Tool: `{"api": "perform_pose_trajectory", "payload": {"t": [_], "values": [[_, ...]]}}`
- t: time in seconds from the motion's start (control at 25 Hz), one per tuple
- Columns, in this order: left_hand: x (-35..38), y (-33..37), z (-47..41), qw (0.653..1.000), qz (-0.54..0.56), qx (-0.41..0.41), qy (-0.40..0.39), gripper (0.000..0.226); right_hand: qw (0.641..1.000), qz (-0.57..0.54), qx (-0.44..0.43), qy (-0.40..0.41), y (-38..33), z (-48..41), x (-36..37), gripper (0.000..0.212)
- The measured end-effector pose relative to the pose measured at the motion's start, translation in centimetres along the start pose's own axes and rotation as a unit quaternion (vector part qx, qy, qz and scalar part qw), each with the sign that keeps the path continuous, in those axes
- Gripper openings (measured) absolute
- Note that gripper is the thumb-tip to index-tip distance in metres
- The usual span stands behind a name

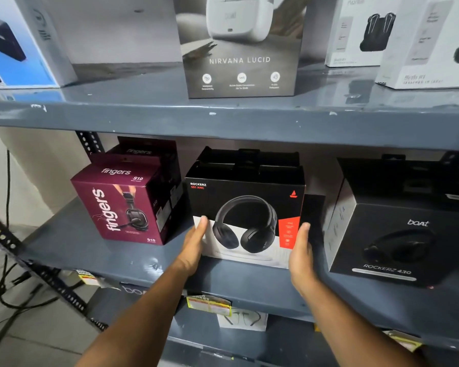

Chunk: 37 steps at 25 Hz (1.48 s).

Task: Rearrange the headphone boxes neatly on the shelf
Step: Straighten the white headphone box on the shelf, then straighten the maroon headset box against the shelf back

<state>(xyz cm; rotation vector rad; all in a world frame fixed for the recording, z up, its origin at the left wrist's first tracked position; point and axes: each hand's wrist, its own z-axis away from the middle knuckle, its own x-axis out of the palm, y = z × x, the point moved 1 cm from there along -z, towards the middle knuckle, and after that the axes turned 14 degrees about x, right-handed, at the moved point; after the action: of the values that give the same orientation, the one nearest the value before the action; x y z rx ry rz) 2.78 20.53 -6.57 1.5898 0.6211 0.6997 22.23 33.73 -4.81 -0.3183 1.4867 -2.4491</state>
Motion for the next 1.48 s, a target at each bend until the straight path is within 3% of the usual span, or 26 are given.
{"api": "perform_pose_trajectory", "payload": {"t": [0.16,0.36,0.48,0.64,0.76,0.88,0.96,1.08,1.28,1.36,1.48], "values": [[0.3,0.5,0.4,1.000,0.002,-0.002,0.013,0.087,1.000,0.004,-0.017,0.007,0.1,-0.1,0.0,0.098],[-0.3,1.0,2.2,0.998,0.025,0.054,-0.001,0.065,0.999,-0.002,-0.042,0.013,1.2,-0.1,-0.7,0.078],[-2.3,0.9,5.1,0.994,-0.002,0.108,-0.007,0.049,0.981,0.054,-0.142,0.119,2.2,1.5,-1.8,0.074],[-7.8,1.1,10.4,0.957,-0.153,0.215,0.123,0.065,0.908,0.166,-0.326,0.206,3.9,5.0,-0.8,0.070],[-12.7,2.2,11.4,0.928,-0.137,0.232,0.256,0.069,0.862,0.249,-0.436,0.072,6.0,7.8,2.9,0.062],[-17.9,3.8,9.2,0.900,0.044,0.186,0.391,0.045,0.853,0.283,-0.427,-0.102,6.3,10.3,7.8,0.053],[-21.4,4.6,6.3,0.892,0.085,0.173,0.408,0.045,0.843,0.310,-0.405,-0.175,6.1,11.0,10.9,0.058],[-23.9,5.4,2.0,0.923,0.086,0.130,0.353,0.059,0.846,0.324,-0.369,-0.206,5.2,10.4,15.1,0.069],[-26.1,6.4,-3.2,0.982,0.050,0.091,0.160,0.071,0.965,0.161,-0.167,-0.126,3.3,6.5,23.7,0.059],[-26.9,6.3,-4.6,0.992,0.038,0.095,0.069,0.070,0.990,0.065,-0.068,-0.105,2.8,5.0,26.6,0.074],[-27.6,5.7,-6.4,0.995,0.047,0.089,-0.012,0.055,0.992,-0.034,0.022,-0.123,3.1,3.8,29.1,0.104]]}}
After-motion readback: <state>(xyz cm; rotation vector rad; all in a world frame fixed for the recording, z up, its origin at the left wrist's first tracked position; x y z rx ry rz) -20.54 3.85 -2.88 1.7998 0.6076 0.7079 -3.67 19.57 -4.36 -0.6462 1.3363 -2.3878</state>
